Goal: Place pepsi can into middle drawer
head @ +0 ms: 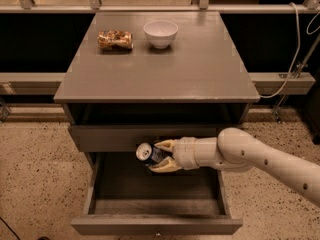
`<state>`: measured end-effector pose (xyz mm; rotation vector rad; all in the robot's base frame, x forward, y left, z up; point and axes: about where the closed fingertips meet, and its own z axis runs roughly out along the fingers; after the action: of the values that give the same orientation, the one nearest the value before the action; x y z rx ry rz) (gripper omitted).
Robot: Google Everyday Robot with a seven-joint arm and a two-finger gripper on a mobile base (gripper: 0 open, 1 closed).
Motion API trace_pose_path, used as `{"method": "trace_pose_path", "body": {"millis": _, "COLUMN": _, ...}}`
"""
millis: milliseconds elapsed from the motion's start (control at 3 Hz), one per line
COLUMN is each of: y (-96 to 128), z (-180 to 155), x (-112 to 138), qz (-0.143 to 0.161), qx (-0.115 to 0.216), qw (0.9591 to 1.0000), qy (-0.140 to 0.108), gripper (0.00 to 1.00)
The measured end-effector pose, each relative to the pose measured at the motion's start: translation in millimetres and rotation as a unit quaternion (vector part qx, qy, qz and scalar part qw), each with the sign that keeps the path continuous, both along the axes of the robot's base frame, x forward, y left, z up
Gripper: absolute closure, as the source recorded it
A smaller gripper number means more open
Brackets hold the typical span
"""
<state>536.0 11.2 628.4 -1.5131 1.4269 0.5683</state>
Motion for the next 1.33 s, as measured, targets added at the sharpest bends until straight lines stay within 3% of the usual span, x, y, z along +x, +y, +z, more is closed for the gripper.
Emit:
{"method": "trace_pose_path", "body": {"millis": 333, "y": -43.3, "z": -61.1, "x": -13.4, "qz": -0.056, "qx": -0.029, "qw": 0.9958, "qy": 0.066, "gripper": 1.0}}
{"method": "trace_pose_path", "body": {"millis": 667, "y": -81.4, "z": -116.8, "x": -34.2, "qz": -0.101, "qx": -0.051, "qw": 0.9865, "qy": 0.119, "gripper": 1.0}}
{"method": "trace_pose_path", "body": {"millis": 1333, "y": -119.6, "z": -200.9, "x": -51.2, "qz": -0.121, "qx": -0.07, "qw": 0.9709, "qy": 0.195, "gripper": 1.0}}
